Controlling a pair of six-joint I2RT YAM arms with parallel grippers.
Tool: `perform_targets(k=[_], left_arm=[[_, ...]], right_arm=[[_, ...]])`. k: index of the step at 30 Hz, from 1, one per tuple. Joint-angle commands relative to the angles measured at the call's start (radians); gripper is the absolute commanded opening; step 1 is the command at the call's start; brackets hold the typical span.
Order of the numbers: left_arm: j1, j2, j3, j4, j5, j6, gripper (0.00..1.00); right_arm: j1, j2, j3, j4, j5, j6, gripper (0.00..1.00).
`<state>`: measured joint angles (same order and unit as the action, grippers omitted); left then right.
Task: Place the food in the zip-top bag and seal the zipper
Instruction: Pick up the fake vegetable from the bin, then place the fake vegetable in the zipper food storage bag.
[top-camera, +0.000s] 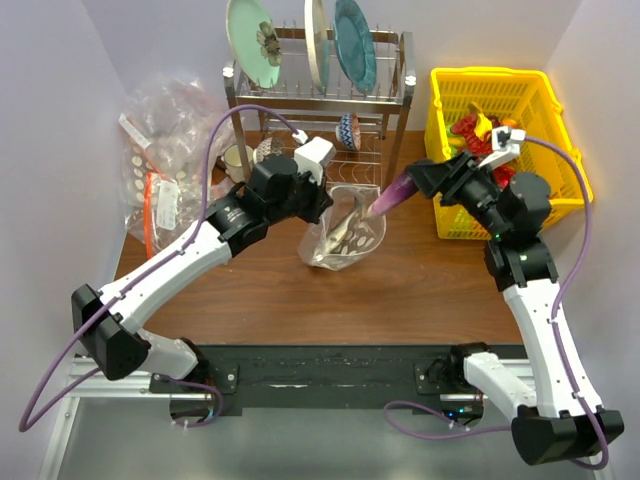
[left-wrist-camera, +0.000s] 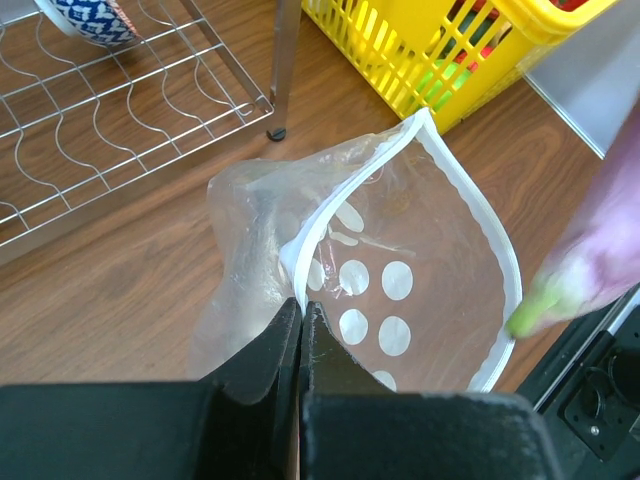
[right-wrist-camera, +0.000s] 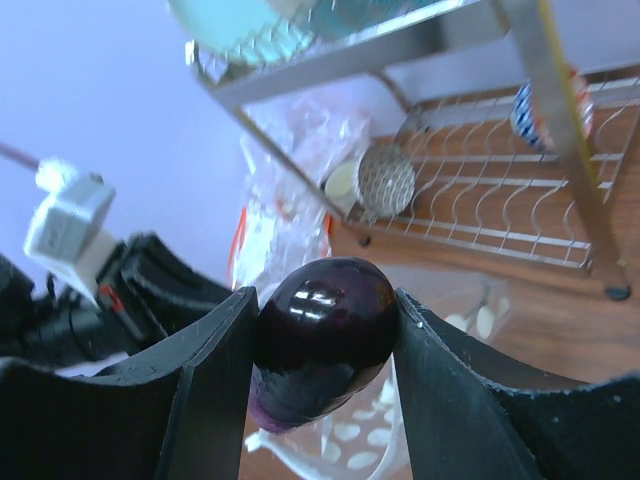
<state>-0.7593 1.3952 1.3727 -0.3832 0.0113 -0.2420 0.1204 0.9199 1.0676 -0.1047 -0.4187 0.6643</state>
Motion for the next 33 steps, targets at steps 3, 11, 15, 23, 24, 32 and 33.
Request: perform_targets(k=[3, 11, 15, 23, 24, 32, 33], left_arm=[[0.003, 0.011, 0.066, 0.041, 0.042, 0.0, 0.0], [0.002, 0.04, 0.104, 0.037, 0.047, -0.036, 0.0], [0.003, 0.064, 0.138, 0.024, 0.059, -0.059, 0.0], [0.052, 0.073, 0.065, 0.104, 0.22, -0.117, 0.0], [0.07, 0.065, 0.043, 0.153, 0.252, -0.152, 0.0], [0.132, -0.016, -0.044, 0.237, 0.274, -0.149, 0.0], [0.132, -0.024, -0.052, 0.25, 0.268, -0.14, 0.0]], right_arm=[[0.1, 0.005, -0.058, 0.031, 0.023, -0.072, 0.45], [0.261, 0.065, -0.083, 0.025, 0.188, -0.143, 0.43], [0.337, 0.089, -0.107, 0.054, 0.288, -0.175, 0.42], [0.447, 0.171, -0.152, 0.127, 0.396, -0.221, 0.41], [0.462, 0.184, -0.158, 0.149, 0.399, -0.22, 0.41], [0.496, 0.264, -0.104, 0.128, 0.435, -0.223, 0.5], [0.496, 0.267, -0.101, 0.126, 0.443, -0.218, 0.63]])
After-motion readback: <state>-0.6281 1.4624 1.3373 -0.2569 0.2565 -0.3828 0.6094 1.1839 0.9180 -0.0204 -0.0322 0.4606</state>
